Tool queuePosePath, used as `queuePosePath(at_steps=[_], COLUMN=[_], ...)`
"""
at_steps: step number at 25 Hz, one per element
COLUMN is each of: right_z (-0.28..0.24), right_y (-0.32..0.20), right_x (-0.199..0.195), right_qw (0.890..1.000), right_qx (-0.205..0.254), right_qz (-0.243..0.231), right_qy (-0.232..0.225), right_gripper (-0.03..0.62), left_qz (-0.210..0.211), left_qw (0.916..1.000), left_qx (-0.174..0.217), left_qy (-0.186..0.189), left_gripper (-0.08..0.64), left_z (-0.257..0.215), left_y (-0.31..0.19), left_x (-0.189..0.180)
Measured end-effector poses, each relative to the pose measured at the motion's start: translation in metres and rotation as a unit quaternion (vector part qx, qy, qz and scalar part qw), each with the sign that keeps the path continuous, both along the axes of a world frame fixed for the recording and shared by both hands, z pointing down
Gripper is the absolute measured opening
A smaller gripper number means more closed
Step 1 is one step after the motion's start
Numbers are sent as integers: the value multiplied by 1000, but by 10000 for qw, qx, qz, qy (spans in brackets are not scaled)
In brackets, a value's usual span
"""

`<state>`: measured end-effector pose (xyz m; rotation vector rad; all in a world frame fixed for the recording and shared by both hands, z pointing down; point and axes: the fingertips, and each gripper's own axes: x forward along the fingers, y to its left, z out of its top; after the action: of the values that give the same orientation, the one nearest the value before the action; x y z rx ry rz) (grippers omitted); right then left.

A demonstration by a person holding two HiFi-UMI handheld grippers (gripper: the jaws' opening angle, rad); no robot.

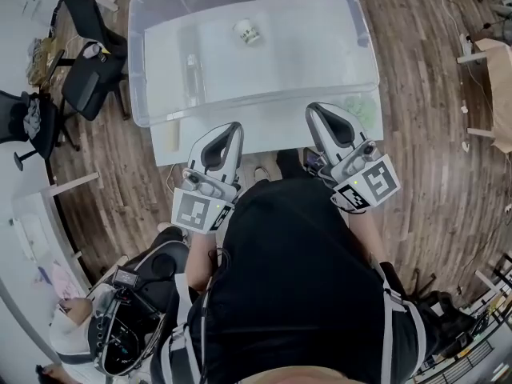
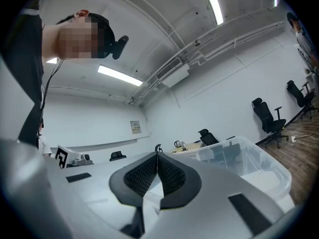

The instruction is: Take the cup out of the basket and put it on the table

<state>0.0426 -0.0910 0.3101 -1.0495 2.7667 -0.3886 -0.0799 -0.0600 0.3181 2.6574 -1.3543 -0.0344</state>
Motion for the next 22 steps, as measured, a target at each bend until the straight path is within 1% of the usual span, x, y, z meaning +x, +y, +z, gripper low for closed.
queuePosePath(at_steps=[4,7,9,12,15,18,22], right_z=[-7,-9,-7,-5,-5,-2,1], right_y=[-39,-64,-79,-95,-106,-112,-113], right_x=[14,23,29,36,36,28,15], right_qw=[9999,9996,9991,9989,9991,9992,9990], right_qx=[-11,-15,-71,-78,-79,-94,-119], right_qz=[-158,-299,-406,-460,-414,-371,-325], right_qy=[10,-12,-67,-29,-4,97,272], right_gripper=[18,18,18,18,18,18,18], left_qz=[-169,-338,-461,-561,-545,-494,-316], left_qw=[9998,9994,9989,9984,9985,9987,9995], left_qx=[-4,14,20,0,7,20,27], left_qy=[50,-65,-99,-81,-104,-85,-45], left_gripper=[17,17,17,17,17,17,18], left_z=[-5,-7,-8,-9,-10,-9,-7], left_y=[-44,-72,-86,-97,-101,-105,-108], left_x=[15,22,25,26,25,19,14])
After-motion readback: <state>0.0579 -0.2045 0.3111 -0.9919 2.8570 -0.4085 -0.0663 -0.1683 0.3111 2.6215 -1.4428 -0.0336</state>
